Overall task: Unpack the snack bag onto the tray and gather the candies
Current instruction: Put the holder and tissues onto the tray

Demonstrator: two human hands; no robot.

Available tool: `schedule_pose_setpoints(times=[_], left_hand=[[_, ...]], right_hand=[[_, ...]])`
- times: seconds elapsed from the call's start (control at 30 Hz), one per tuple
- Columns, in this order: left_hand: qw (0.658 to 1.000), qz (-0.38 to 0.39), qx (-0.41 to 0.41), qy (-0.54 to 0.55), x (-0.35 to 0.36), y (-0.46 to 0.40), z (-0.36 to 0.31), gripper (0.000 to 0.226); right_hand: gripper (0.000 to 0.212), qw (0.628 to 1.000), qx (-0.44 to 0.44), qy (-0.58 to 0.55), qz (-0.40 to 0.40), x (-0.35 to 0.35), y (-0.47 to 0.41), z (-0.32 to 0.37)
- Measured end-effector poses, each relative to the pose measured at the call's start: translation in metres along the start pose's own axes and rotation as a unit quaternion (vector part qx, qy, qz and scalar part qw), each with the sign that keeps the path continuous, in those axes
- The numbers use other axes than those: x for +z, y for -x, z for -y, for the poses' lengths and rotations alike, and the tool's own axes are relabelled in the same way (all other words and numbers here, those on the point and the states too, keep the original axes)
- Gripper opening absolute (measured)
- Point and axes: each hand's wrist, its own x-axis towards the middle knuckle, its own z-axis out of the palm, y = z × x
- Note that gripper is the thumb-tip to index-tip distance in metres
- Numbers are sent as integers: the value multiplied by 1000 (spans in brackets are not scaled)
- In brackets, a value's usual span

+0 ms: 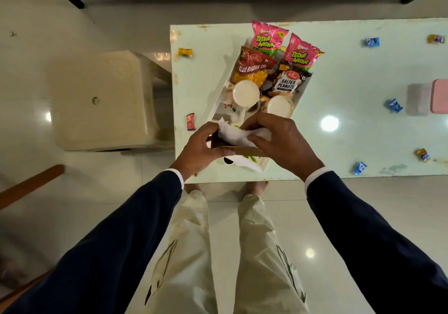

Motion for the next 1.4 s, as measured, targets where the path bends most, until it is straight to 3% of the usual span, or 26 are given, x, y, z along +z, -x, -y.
schedule_pose_setpoints(times=[0.27,0.47,0.57,0.63,0.83,1.03,1.2,1.4], left_hand=[[999,-11,-30,40,3,-12,-4,75],[998,-26,-39,35,-8,-15,-11,62],[999,-12,-30,40,-10,-19,-4,65],[999,9,-22,27,-6,-22,-1,67],[995,37,39,-86,13,-32,7,62],[973,34,68,-218,19,-50,20,60],[966,40,45,-253,18,-65,28,58],[964,46,30,-259,17,-73,34,62]], right_hand=[[25,999,-30,-41,9,0,-9,7],[42,999,-36,-16,-29,-13,-14,-12],[69,995,11,82,63,-11,-15,-32],[74,983,29,144,110,0,-11,-44],[53,982,52,175,49,35,3,-71],[49,982,96,163,1,67,-4,-92],[44,978,110,171,-34,88,-17,-106],[53,975,121,183,-29,97,-21,-121]])
